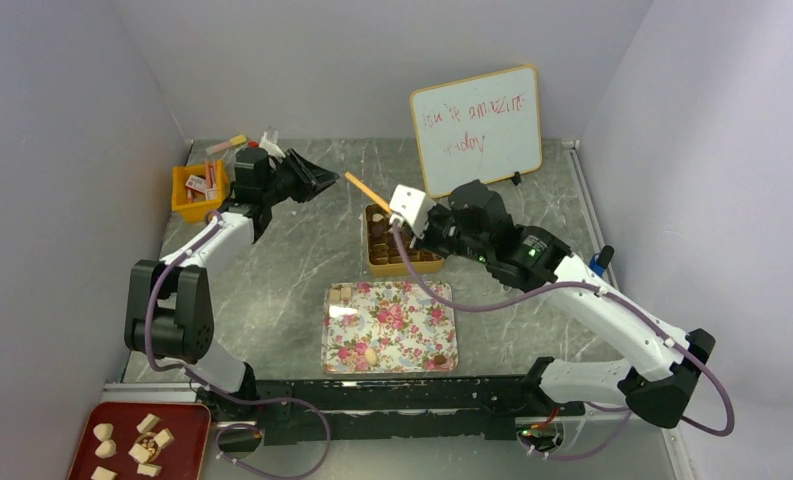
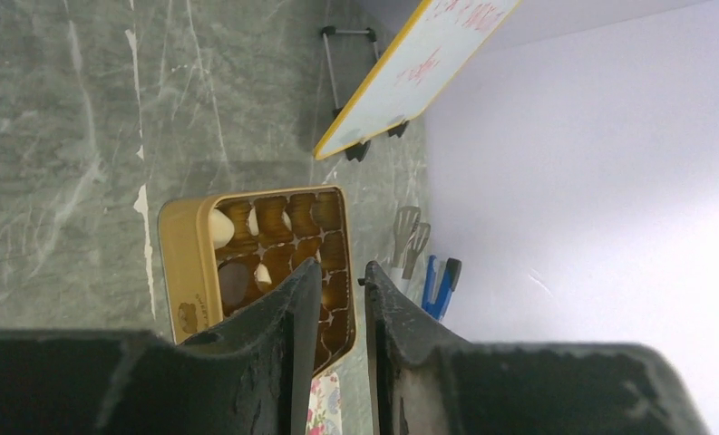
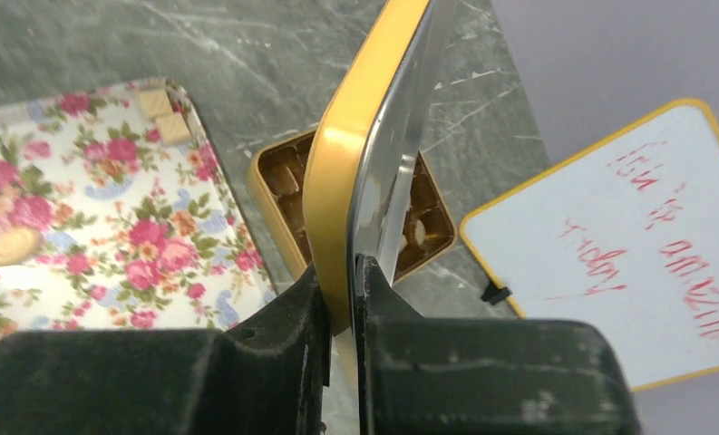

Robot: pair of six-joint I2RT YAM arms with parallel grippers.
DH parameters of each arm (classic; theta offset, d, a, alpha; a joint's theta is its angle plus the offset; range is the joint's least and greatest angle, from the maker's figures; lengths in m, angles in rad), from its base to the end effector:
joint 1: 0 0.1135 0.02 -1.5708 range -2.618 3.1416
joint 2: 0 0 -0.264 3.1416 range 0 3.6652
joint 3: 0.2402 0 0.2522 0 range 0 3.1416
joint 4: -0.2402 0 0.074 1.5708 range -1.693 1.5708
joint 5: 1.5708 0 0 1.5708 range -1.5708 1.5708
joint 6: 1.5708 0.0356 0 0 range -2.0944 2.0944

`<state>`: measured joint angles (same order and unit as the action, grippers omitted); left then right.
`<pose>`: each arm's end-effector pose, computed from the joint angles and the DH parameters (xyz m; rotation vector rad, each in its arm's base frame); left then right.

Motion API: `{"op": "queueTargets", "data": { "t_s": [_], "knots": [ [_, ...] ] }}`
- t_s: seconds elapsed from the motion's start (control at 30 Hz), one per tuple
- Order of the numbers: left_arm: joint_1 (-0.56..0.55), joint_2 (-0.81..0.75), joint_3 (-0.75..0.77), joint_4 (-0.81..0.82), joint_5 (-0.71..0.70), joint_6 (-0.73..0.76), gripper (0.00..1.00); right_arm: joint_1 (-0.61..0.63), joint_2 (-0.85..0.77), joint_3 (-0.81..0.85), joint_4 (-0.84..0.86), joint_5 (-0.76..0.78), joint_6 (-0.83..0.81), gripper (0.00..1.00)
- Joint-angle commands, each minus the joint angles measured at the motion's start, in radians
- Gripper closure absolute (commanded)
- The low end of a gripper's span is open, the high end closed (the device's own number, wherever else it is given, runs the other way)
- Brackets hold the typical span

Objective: Pack the chocolate
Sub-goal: Close the box lid on the packing box.

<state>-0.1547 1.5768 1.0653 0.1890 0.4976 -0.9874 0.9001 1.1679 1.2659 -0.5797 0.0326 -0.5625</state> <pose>0.3574 -0.0729 0.2765 -0.4787 1.9961 -1.2177 0.1572 0.1963 0.3893 -1.3584 1.5444 0.1762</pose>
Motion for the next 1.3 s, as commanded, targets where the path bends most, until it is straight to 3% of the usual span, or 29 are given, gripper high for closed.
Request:
{"op": "queueTargets", "data": {
  "t_s": [0.0, 0.4, 0.77, 0.9, 1.03, 1.27],
  "knots": [
    [-0.003, -0.051, -0.063, 0.175, -0.022, -0.057, 0.71, -0.097, 0.011, 0.074, 0.050, -0.212, 0.215, 1.00],
    [-0.003, -0.080, -0.179, 0.418, 0.071, -0.059, 0.69, -0.359, 0.200, 0.166, 0.068, -0.715, 0.613, 1.00],
    [0.023, -0.006, -0.328, 0.909, 0.257, -0.239, 0.57, -0.530, 0.249, 0.097, 0.336, -1.007, 0.970, 1.00],
    [0.035, 0.061, -0.371, 1.149, 0.307, -0.372, 0.55, -0.556, 0.275, 0.051, 0.478, -1.066, 1.102, 1.00],
    [0.052, 0.118, -0.400, 1.338, 0.312, -0.497, 0.53, -0.563, 0.300, 0.042, 0.508, -1.080, 1.135, 1.00],
    [0.057, 0.193, -0.392, 1.529, 0.314, -0.612, 0.52, -0.568, 0.322, 0.041, 0.522, -1.086, 1.156, 1.00]
  ]
}}
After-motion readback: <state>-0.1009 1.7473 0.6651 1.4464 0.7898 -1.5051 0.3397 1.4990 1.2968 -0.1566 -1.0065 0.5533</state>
